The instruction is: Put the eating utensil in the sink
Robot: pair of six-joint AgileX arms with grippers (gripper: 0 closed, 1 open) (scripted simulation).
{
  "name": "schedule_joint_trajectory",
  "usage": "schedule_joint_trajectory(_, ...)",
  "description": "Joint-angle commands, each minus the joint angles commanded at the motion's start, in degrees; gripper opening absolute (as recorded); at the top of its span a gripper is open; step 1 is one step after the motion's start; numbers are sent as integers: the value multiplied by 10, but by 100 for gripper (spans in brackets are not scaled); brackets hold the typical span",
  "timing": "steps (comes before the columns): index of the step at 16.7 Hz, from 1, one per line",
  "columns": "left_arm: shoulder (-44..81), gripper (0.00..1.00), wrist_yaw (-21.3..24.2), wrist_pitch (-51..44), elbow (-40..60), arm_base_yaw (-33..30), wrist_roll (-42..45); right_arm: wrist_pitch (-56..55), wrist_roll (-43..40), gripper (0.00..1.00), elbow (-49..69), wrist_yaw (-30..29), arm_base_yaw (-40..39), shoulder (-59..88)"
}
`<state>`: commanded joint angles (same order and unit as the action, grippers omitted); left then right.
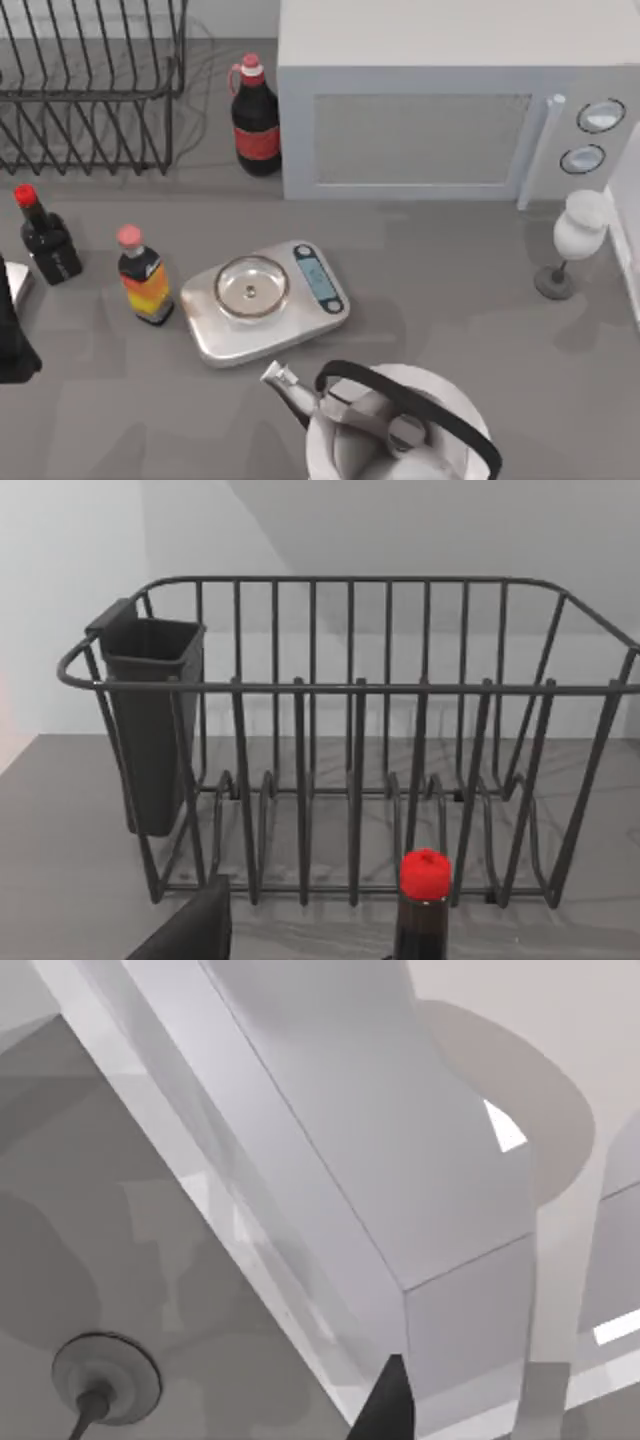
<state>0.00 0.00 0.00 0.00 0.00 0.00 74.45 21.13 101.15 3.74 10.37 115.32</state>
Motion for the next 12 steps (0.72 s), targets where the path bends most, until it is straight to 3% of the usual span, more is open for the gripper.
schedule_joint_trajectory(6,0,100,0,0,0,0,0,126,2,0,398,-14,-5,254)
schedule_joint_trajectory(12,0,100,0,0,0,0,0,186,4,0,617,-41,-5,402)
